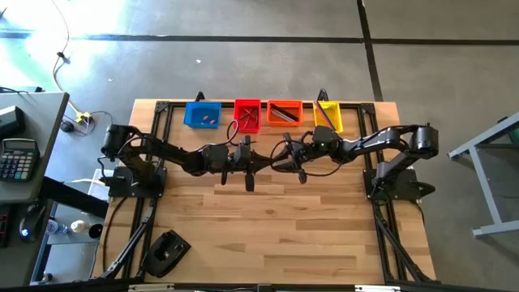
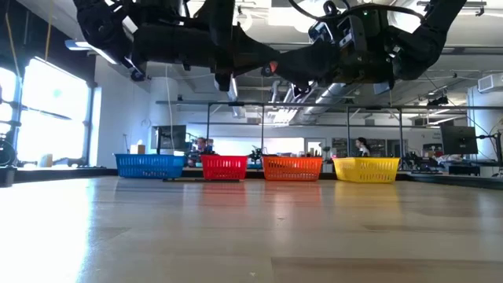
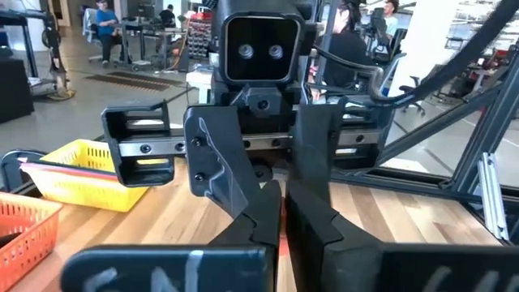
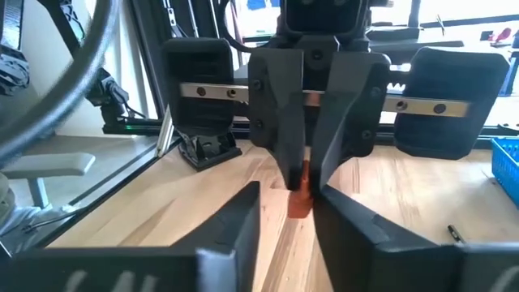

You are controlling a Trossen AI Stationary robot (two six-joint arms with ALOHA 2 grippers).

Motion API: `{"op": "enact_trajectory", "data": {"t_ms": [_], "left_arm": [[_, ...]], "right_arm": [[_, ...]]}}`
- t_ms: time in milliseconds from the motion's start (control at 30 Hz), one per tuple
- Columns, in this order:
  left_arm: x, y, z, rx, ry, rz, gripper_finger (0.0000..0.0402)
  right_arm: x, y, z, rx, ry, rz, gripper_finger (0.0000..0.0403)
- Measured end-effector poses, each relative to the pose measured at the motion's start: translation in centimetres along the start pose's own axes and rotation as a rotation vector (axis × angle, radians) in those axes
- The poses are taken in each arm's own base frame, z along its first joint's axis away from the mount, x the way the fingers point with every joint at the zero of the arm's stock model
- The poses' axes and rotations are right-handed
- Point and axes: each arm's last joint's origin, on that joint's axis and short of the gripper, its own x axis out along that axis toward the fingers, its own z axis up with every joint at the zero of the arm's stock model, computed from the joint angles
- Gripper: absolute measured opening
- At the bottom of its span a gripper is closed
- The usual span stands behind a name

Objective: Sort crayons/erasers/pens/pencils in bins
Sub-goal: Put the orange eraser into the blue bin

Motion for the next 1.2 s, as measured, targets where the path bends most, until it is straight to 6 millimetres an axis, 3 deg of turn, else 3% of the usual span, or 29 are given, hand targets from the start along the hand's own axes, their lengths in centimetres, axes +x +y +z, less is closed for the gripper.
{"op": "enact_trajectory", "data": {"t_ms": [267, 400, 767, 1200], "left_arm": [[-0.1, 0.5, 0.4, -0.001, -0.004, 0.026, 0.0000], [-0.6, 0.8, 1.5, 0.012, -0.024, 0.038, 0.0000], [-2.2, -0.2, 3.4, 0.036, 0.016, 0.028, 0.0000], [-4.8, 0.4, 5.4, 0.049, 0.094, 0.251, 0.0000]], "right_arm": [[0.0, 0.0, 0.1, -0.002, -0.002, 0.000, 0.0153], [0.0, -0.1, 0.0, 0.002, 0.003, -0.033, 0.0162], [0.0, -0.2, -0.1, 0.001, 0.017, -0.056, 0.0163], [0.0, -0.2, -0.5, -0.027, 0.055, -0.057, 0.0146]]}}
